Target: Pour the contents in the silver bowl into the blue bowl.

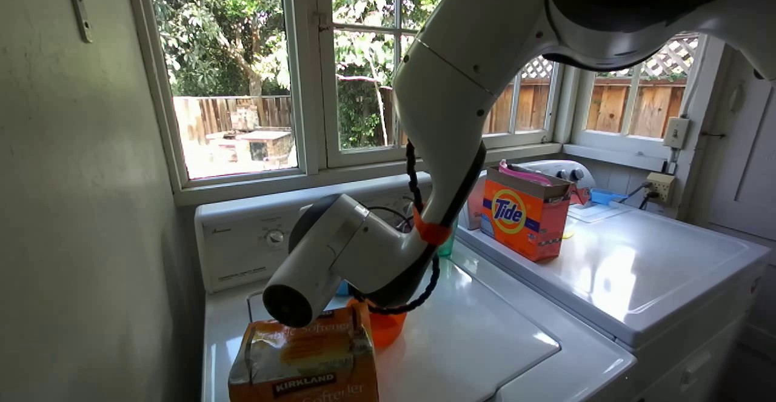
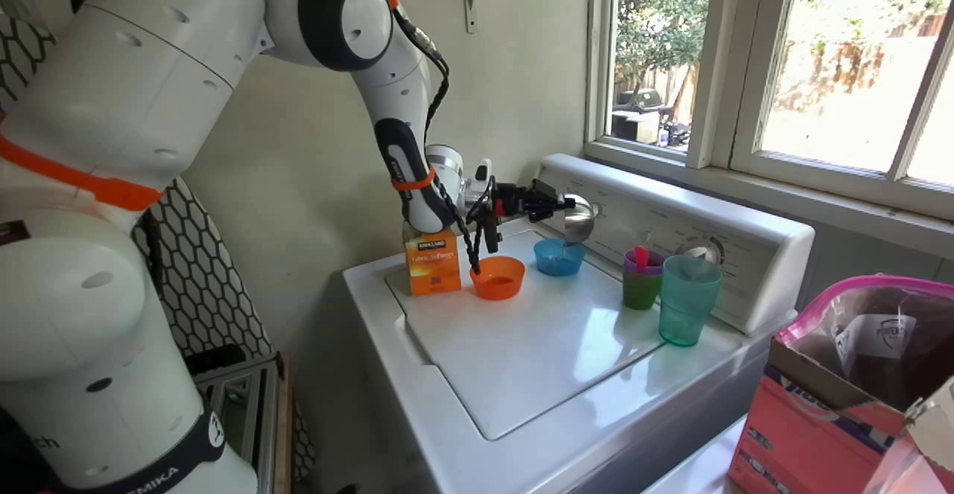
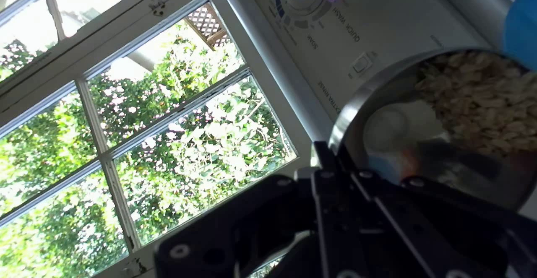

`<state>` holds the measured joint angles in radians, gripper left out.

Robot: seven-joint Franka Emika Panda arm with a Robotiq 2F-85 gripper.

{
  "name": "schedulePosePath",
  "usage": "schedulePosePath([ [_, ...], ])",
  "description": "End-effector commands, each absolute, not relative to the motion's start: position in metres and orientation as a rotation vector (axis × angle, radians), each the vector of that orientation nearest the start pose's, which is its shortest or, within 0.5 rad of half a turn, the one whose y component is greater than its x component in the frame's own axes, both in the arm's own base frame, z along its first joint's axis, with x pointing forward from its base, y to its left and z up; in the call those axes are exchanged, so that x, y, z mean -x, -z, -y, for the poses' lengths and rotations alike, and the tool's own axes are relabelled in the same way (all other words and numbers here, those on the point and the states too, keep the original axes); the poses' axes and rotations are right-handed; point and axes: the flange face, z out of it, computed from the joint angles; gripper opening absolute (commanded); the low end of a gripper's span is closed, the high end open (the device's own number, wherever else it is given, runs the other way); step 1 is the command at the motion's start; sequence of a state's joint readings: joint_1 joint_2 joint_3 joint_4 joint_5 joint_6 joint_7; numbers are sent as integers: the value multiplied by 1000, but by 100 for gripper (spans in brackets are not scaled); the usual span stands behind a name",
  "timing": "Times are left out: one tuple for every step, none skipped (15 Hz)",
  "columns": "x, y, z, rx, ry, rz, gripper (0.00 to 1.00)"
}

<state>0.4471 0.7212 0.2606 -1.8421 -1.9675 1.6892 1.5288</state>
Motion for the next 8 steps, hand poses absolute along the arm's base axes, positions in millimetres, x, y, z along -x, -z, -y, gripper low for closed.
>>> schedulePosePath([
  [-550, -163, -345, -1606, -1246, -432, 1],
  [-549, -162, -347, -1585, -1249, -437, 1],
  [-548, -161, -349, -1569, -1250, -440, 1],
  [-548, -159, -350, -1556, -1250, -442, 1],
  [-548, -160, -351, -1551, -1249, -441, 1],
  [-549, -161, -352, -1545, -1249, -440, 1],
  [-549, -162, -353, -1541, -1250, -438, 1],
  [-550, -164, -354, -1534, -1251, -435, 1],
])
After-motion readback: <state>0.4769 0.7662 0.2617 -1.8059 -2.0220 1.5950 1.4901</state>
